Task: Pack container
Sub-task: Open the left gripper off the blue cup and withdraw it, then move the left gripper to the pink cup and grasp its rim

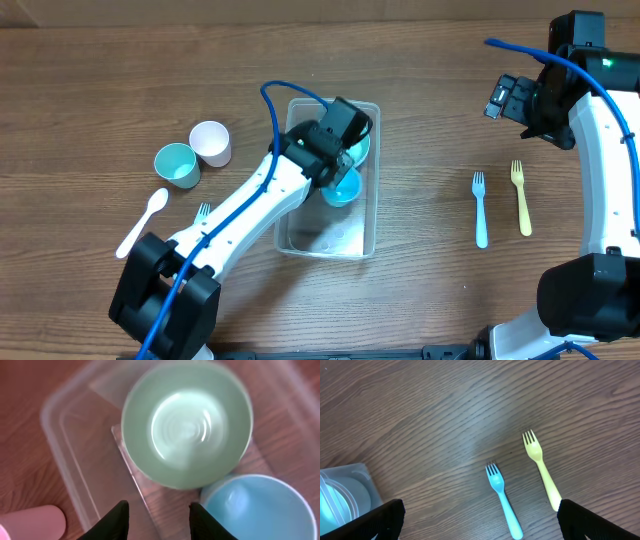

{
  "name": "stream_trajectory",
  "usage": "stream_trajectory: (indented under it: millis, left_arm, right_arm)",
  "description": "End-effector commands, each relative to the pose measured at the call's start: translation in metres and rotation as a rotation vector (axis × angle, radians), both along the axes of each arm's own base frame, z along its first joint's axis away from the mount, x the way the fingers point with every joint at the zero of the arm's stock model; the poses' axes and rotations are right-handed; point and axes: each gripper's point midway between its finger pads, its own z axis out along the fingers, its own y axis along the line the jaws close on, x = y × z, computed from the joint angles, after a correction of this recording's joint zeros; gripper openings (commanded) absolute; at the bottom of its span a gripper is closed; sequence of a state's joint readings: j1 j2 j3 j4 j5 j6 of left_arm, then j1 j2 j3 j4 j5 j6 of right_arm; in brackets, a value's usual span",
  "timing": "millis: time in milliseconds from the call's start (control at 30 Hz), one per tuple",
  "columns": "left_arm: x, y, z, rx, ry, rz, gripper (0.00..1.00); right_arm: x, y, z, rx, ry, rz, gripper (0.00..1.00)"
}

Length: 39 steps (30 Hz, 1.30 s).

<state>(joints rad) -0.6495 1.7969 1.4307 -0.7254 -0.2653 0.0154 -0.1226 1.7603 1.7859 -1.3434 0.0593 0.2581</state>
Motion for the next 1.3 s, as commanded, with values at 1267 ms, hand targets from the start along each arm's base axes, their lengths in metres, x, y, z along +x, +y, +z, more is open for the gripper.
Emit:
stream_trajectory:
  millis: [1267]
  left_arm:
    - [0.047, 0.191, -0.063, -0.104, 0.326, 0.548, 0.43]
  right_arm:
    - [0.002, -0.002, 0.016, -0.011, -0.049, -0.006, 1.00]
